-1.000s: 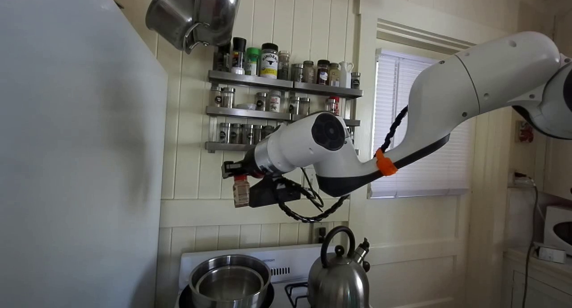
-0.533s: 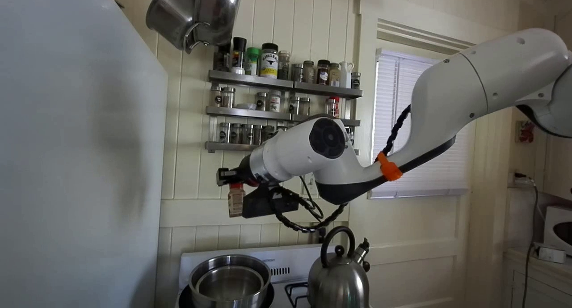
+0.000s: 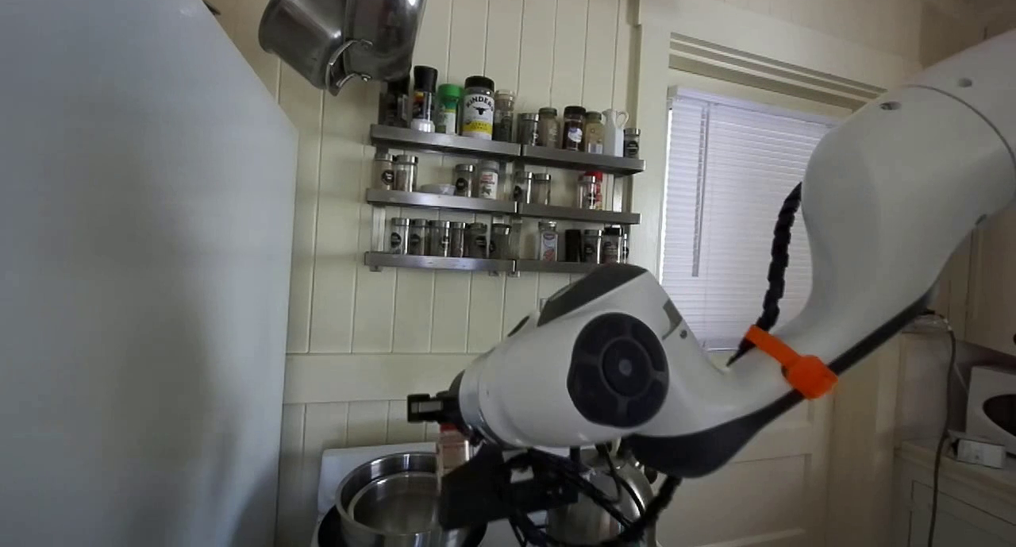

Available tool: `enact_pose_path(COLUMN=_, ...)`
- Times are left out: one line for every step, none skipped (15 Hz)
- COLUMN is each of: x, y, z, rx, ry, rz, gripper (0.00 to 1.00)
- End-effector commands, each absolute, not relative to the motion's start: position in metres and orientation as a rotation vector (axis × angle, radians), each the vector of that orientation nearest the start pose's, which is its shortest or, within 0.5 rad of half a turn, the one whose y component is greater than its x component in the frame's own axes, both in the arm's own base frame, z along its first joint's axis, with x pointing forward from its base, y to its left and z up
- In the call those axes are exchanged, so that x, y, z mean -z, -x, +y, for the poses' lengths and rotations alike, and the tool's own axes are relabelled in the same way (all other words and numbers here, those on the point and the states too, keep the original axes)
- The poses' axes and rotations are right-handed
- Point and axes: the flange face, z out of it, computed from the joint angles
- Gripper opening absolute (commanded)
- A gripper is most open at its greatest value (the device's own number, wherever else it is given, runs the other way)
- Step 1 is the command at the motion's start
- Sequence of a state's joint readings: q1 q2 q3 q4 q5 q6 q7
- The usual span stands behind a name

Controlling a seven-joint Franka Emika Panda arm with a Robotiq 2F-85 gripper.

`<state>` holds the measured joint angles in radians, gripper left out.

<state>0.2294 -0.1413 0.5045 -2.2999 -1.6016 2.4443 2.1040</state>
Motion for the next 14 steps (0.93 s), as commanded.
enact_pose_path(x=-0.391, y=-0.343, z=0.333, rx=1.802, ry=2.652, rz=0.374, gripper=0.21)
enact_pose_path(x=-0.379, y=-0.338, z=0.334, rx=1.809, ry=2.643, rz=0.429, gripper=0.21)
enact_pose_path(x=-0.364, y=-0.335, z=0.330, rx=1.874, ry=2.668, rz=0.483, gripper=0.21)
enact_pose_path(x=-0.350, y=-0.335, z=0.324, rx=1.907, ry=2.686, rz=0.549, gripper=0.21)
enact_pose_path(x=-0.341, y=-0.339, z=0.317, rx=1.902, ry=2.729, rz=0.596, gripper=0.21)
enact_pose_path(x=-0.359, y=-0.339, z=0.325, rx=1.902, ry=2.696, rz=0.487, gripper=0.46)
enact_pose_path(x=-0.350, y=-0.338, z=0.320, rx=1.911, ry=2.716, rz=0.519, gripper=0.46)
enact_pose_path(x=-0.344, y=-0.340, z=0.318, rx=1.909, ry=2.730, rz=0.533, gripper=0.46)
enact_pose_path(x=-0.342, y=-0.341, z=0.317, rx=1.904, ry=2.738, rz=0.539, gripper=0.46)
enact_pose_path(x=-0.341, y=-0.342, z=0.316, rx=1.902, ry=2.740, rz=0.543, gripper=0.21)
enact_pose_path(x=-0.337, y=-0.345, z=0.318, rx=1.937, ry=2.753, rz=0.533, gripper=0.21)
enact_pose_path(x=-0.331, y=-0.345, z=0.323, rx=1.924, ry=2.749, rz=0.530, gripper=0.21)
enact_pose_path(x=-0.326, y=-0.344, z=0.326, rx=1.932, ry=2.754, rz=0.523, gripper=0.21)
enact_pose_path(x=-0.321, y=-0.342, z=0.330, rx=1.931, ry=2.755, rz=0.514, gripper=0.21)
